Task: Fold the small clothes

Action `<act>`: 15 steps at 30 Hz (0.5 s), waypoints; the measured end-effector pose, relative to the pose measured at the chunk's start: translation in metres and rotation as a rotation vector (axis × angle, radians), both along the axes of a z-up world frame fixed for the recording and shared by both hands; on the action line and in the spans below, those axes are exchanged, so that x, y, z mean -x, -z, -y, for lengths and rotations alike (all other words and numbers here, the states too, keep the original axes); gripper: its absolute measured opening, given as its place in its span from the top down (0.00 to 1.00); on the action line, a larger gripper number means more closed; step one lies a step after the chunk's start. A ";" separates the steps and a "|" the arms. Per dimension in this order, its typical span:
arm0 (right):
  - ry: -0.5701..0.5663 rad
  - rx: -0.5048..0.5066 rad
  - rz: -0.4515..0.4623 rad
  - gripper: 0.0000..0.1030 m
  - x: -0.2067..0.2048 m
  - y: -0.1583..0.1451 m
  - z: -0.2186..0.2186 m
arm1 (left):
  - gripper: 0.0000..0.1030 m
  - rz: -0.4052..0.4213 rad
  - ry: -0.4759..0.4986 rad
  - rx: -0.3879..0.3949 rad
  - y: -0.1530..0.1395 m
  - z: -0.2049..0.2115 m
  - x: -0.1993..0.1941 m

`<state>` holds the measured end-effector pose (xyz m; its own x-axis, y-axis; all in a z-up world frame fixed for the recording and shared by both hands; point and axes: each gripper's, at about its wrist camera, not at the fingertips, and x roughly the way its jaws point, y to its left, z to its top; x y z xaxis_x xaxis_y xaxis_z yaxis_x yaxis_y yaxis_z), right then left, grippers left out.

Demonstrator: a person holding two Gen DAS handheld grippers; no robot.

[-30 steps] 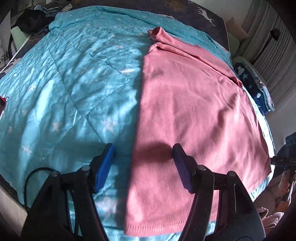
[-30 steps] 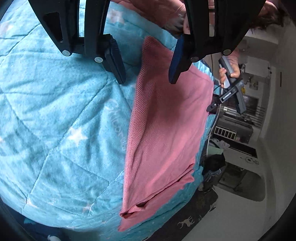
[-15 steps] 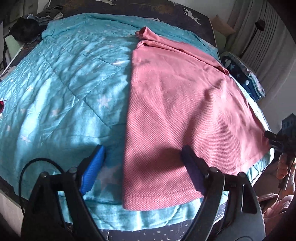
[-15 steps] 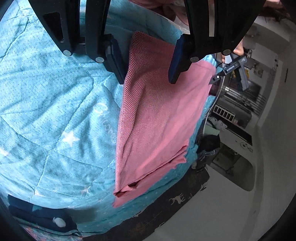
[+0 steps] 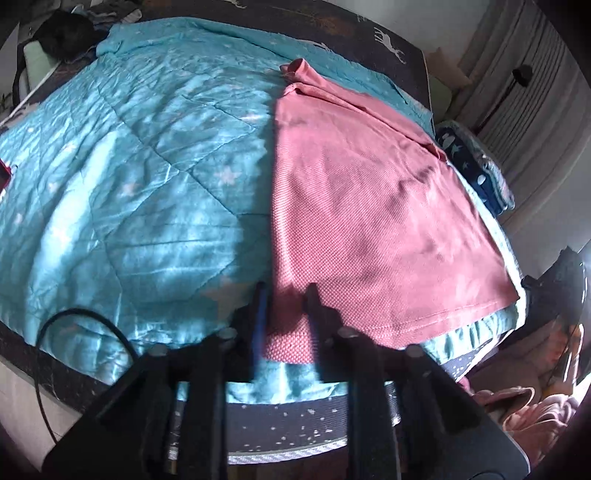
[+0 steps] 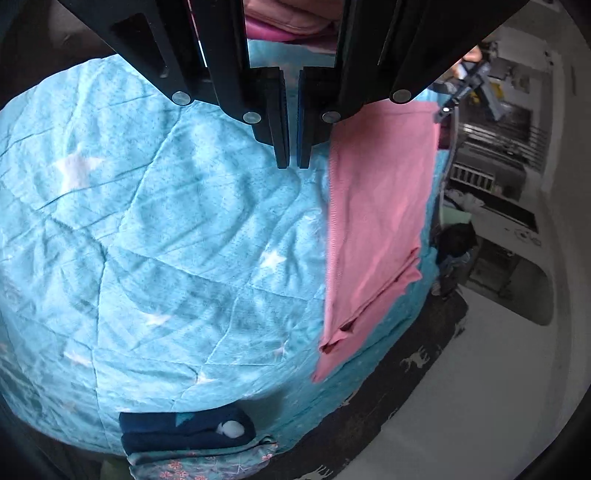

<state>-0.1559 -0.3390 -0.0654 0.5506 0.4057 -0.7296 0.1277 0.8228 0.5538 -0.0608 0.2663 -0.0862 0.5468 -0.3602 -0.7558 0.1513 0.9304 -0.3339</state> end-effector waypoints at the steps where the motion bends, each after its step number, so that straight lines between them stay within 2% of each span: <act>1: -0.029 0.003 0.004 0.88 0.000 -0.002 -0.008 | 0.46 -0.002 0.004 0.013 0.000 0.001 0.000; 2: -0.072 0.011 -0.002 0.75 -0.003 -0.001 -0.018 | 0.38 0.000 0.017 0.019 -0.001 0.004 0.001; 3: -0.099 0.013 -0.010 0.58 -0.006 0.000 -0.030 | 0.37 0.003 0.032 0.006 -0.001 0.009 0.002; 4: -0.129 0.012 -0.023 0.51 -0.009 0.003 -0.039 | 0.37 0.006 0.045 -0.016 -0.001 0.014 0.003; 5: -0.153 0.011 -0.035 0.46 -0.011 0.007 -0.048 | 0.37 0.011 0.055 -0.039 -0.001 0.017 0.004; 7: -0.174 0.012 -0.056 0.46 -0.017 0.017 -0.055 | 0.37 0.022 0.065 -0.089 0.001 0.024 0.005; 8: -0.179 0.005 -0.062 0.46 -0.020 0.022 -0.058 | 0.43 0.027 0.063 -0.103 0.002 0.026 0.005; 9: -0.186 -0.008 -0.063 0.51 -0.023 0.028 -0.062 | 0.69 0.038 0.059 -0.106 0.000 0.027 0.005; 10: -0.192 -0.013 -0.067 0.63 -0.026 0.032 -0.065 | 0.85 0.038 0.054 -0.098 -0.003 0.028 0.003; 11: -0.199 -0.015 -0.083 0.95 -0.030 0.036 -0.068 | 0.92 0.026 0.044 -0.081 -0.006 0.027 0.002; 13: -0.188 -0.062 -0.098 0.96 -0.031 0.037 -0.068 | 0.93 0.031 0.006 -0.037 -0.018 0.023 0.005; 15: -0.177 -0.078 -0.062 0.96 -0.030 0.025 -0.064 | 0.93 0.078 -0.011 -0.006 -0.039 0.021 0.012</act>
